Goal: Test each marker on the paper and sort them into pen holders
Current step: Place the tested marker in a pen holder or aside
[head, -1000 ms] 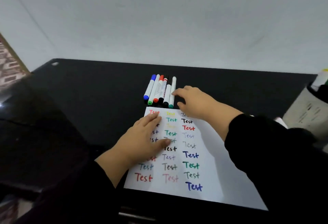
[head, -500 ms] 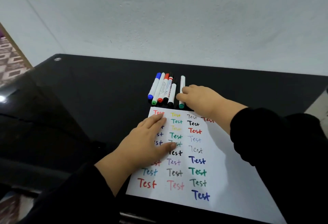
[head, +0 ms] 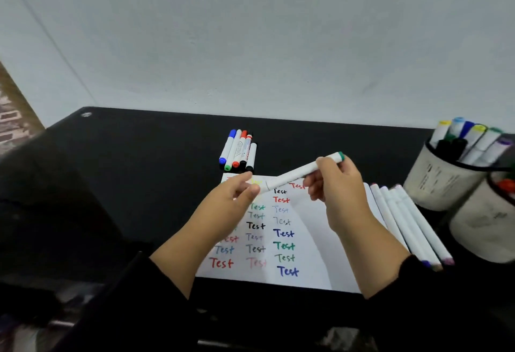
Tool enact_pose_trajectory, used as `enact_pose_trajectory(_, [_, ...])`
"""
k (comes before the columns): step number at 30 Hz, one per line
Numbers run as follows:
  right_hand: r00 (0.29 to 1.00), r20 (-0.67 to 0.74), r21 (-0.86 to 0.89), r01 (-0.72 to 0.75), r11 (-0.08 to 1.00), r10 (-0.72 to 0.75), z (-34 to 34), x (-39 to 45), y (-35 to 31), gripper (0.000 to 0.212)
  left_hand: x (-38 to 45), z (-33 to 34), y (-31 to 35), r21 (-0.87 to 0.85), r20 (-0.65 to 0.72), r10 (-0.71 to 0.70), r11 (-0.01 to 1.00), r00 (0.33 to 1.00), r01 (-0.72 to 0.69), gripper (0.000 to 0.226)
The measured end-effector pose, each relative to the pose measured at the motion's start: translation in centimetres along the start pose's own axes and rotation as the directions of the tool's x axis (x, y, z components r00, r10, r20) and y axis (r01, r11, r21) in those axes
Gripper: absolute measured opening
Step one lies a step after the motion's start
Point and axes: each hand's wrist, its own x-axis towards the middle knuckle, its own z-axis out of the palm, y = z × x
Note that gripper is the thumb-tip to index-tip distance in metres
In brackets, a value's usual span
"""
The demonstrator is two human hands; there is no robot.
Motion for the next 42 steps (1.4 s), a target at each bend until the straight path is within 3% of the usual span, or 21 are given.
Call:
enact_pose_trajectory(2, [0.998,-0.021,0.048,-0.066,0.997,0.067,-0.3,-1.2,0.0,0.008,-1.5,0.2,0.5,-0.051,0.004,-0.045,0.998,0.999,0.045,0.026])
enact_pose_trajectory(6, [0.982,0.027,0.089,-0.187,0.978,0.185,-0.7,-3.0,0.2,0.017,-3.7,0.9,0.8,-0.056,0.028,-0.066,0.996,0.997,0.067,0.036])
enact_pose_trajectory(9, [0.972,0.144,0.019,-0.19,0.982,0.186,-0.6,-4.1,1.0,0.019,-4.6,1.3,0.7,-0.132,0.079,-0.058,0.989,0.995,0.069,0.036])
enact_pose_trajectory(14, [0.951,0.221,-0.009,-0.221,0.975,0.217,-0.2,-5.0,2.5,0.019,-4.7,1.5,0.0,-0.103,0.132,-0.039,0.993,0.991,0.052,0.031])
enact_pose_trajectory(22, [0.975,0.082,0.017,-0.207,0.978,0.205,1.4,-4.6,3.3,0.023,-3.4,1.9,0.1,0.129,0.101,-0.052,0.991,0.994,0.038,0.03])
enact_pose_trajectory(26, [0.98,0.081,0.017,-0.186,0.982,0.184,2.0,-4.3,3.8,0.023,-2.8,2.0,0.2,0.186,0.092,-0.049,0.982,0.995,0.031,0.033])
enact_pose_trajectory(31, [0.987,0.059,0.249,-0.158,0.955,0.148,-0.2,-2.1,2.7,0.023,-3.7,-0.1,-0.9,-0.198,0.221,-0.102,0.969,0.97,0.147,0.039])
enact_pose_trajectory(33, [0.99,0.043,0.201,-0.143,0.969,0.137,-1.2,-1.6,2.6,0.025,-3.8,-0.8,-1.5,-0.232,0.201,-0.11,0.96,0.973,0.157,0.038])
enact_pose_trajectory(38, [0.989,-0.032,0.141,-0.136,0.981,0.142,-1.1,-1.4,3.3,0.022,-3.0,0.7,-1.3,0.051,0.052,-0.104,0.993,0.993,0.102,0.028])
enact_pose_trajectory(42, [0.987,-0.104,0.092,-0.109,0.99,0.119,-2.5,-0.1,3.0,0.014,-2.4,1.9,-0.7,0.135,-0.004,-0.049,0.99,0.999,0.049,0.023])
